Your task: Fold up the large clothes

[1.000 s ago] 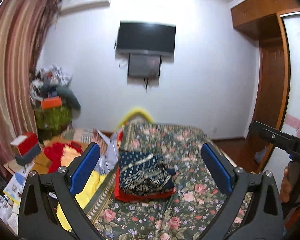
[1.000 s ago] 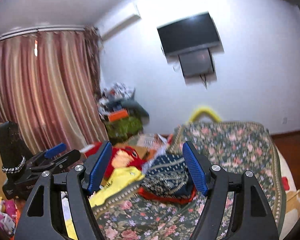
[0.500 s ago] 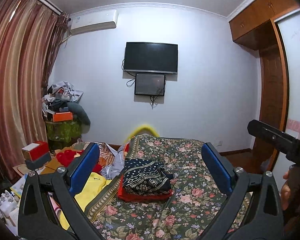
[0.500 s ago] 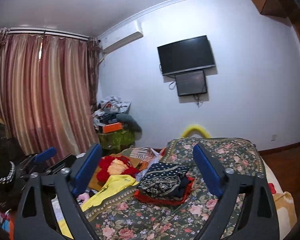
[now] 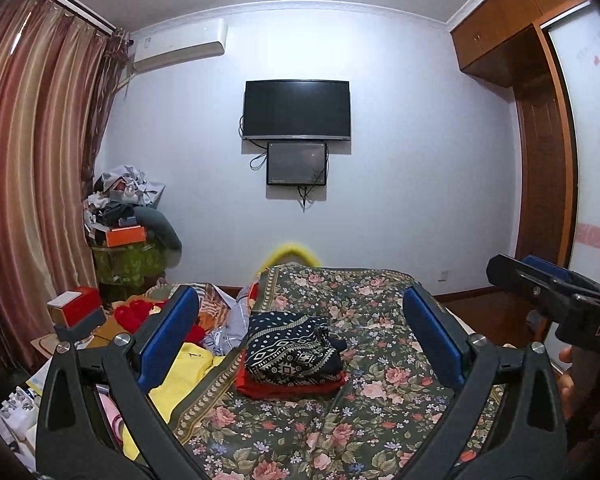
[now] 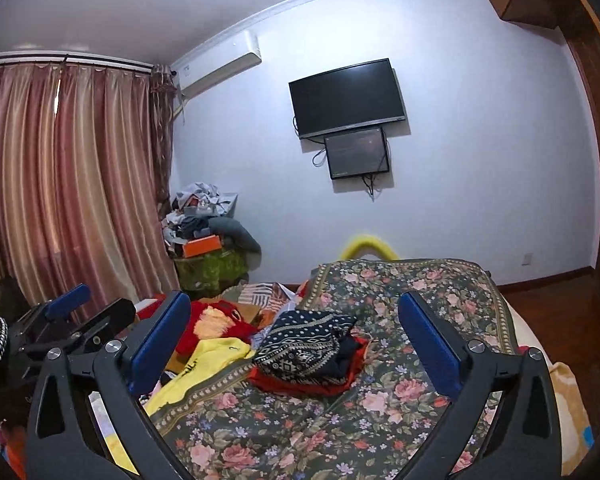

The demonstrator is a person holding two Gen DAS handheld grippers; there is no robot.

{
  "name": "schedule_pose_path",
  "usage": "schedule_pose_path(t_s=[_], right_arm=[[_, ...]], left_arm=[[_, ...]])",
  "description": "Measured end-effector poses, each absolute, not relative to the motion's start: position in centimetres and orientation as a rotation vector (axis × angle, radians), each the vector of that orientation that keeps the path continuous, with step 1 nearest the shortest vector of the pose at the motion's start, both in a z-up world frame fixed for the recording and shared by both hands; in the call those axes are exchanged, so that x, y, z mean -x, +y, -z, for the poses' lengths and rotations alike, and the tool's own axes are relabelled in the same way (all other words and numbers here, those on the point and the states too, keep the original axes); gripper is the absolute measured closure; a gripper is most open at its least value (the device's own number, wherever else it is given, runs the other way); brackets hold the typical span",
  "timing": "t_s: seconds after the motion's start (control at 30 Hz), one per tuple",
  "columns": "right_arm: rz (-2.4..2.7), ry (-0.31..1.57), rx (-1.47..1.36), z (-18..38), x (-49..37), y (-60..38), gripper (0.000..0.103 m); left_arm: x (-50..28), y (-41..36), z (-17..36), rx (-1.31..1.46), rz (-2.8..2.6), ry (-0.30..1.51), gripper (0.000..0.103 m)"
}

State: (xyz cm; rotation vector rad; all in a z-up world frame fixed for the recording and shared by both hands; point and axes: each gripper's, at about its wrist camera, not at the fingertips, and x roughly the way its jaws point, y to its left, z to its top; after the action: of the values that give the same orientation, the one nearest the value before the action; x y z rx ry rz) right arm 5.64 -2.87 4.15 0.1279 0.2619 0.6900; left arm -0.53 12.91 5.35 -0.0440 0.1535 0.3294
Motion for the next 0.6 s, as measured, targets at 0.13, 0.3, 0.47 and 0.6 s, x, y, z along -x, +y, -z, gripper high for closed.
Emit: schedule_pose_path(t_s=[0.13, 0.3, 0.47, 0.6], right_arm=[[-0.686, 0.266, -0.120, -4.27, -5.65, -3.00, 0.000], [-0.681, 0.267, -0.113, -4.44, -5.51, -2.99, 0.000], [-0.680, 0.276, -0.115, -4.61, -5.55, -3.18, 0.000], [-0.681, 0.280, -0.114, -4.59, -5.63, -3.22, 0.000]], left_arm=[[0.42, 12.94, -5.10, 0.047, -0.330, 0.159, 0.000], [0.18, 13.22, -4.90, 0.053, -0.325, 0.170, 0.000], [0.01, 13.48, -4.69, 0.056, -0.327, 0.177, 0.000], [-0.19, 13.66, -4.70, 0.062, -0.331, 0.183, 0.000]])
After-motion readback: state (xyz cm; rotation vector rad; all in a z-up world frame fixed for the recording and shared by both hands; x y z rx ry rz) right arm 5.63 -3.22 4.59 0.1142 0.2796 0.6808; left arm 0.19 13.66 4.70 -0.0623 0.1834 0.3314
